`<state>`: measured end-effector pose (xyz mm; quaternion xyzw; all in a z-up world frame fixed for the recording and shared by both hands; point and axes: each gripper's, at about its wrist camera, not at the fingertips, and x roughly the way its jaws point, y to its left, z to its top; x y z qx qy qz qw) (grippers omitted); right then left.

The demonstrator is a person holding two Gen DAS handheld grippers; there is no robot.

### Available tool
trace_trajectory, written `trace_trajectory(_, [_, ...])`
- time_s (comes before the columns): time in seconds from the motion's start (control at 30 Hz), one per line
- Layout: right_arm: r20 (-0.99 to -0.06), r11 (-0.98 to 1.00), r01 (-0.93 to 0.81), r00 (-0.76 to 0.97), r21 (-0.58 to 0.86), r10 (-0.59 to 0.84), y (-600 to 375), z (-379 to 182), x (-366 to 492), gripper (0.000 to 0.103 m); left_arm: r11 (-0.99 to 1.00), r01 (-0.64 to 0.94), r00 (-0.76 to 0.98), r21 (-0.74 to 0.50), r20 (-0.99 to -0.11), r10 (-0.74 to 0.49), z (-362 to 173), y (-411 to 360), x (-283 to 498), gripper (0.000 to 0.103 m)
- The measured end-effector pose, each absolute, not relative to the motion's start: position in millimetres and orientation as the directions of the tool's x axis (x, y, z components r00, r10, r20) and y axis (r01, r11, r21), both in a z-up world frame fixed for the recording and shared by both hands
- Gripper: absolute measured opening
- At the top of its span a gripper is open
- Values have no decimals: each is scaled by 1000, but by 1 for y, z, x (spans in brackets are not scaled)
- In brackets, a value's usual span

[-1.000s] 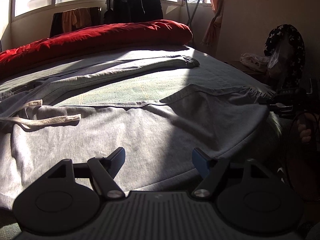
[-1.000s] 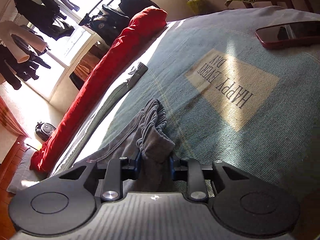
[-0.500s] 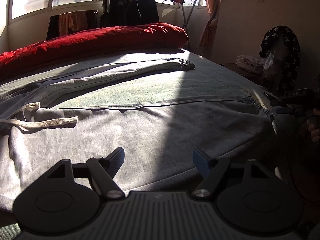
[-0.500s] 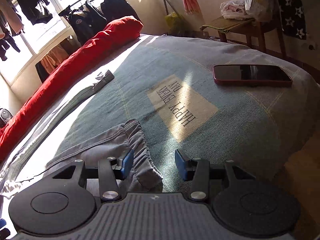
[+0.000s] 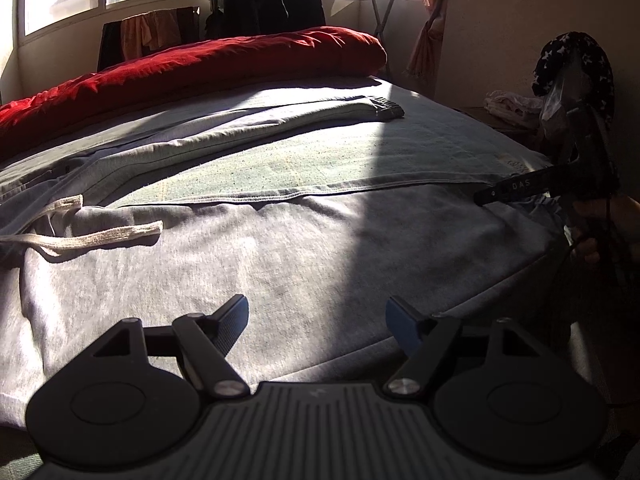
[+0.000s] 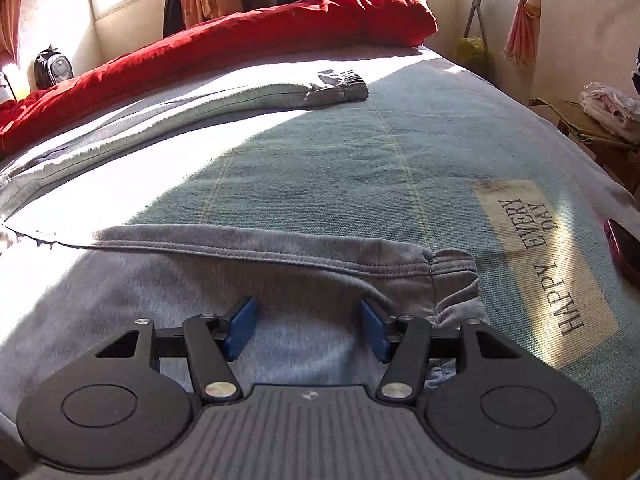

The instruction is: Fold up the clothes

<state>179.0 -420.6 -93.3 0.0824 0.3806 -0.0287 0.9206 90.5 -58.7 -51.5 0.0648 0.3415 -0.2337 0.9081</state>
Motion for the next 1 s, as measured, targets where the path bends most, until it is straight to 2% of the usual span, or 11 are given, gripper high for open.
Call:
trace_trajectory(0.27, [-679, 937, 198, 732, 287, 54, -453, -72, 164, 63, 894, 441, 612, -78, -703, -363, -73, -51, 107, 78])
trace_trajectory(0.33, [-654, 940, 160, 752, 302, 83, -443, -62, 152, 71, 897, 433, 599, -88, -716, -359, -79, -50, 110, 79])
trace_trajectory(0.47, [-638, 966, 56, 760, 254, 124, -403, -53, 141, 77, 894, 437, 596, -102, -712, -372, -82, -52, 111, 83])
trace_trajectory(0.67, [-713, 989, 54, 698, 141, 63, -363, -89, 157, 85, 906, 407, 633, -117, -679, -372, -68, -38, 109, 83])
trace_trajectory(0.73, [-697, 991, 32, 714, 131, 69, -354, -96, 155, 103, 921, 375, 661, -111, -664, -349, -62, -27, 113, 83])
trace_trajectory(0.87, [-695, 996, 23, 718, 84, 42, -345, -101, 153, 103, 951, 291, 695, -102, -660, -284, -61, -4, 133, 83])
trace_trajectory(1.0, [-691, 994, 21, 720, 112, 62, -350, -102, 153, 103, 963, 234, 661, -132, -705, -257, -79, 1, 163, 83])
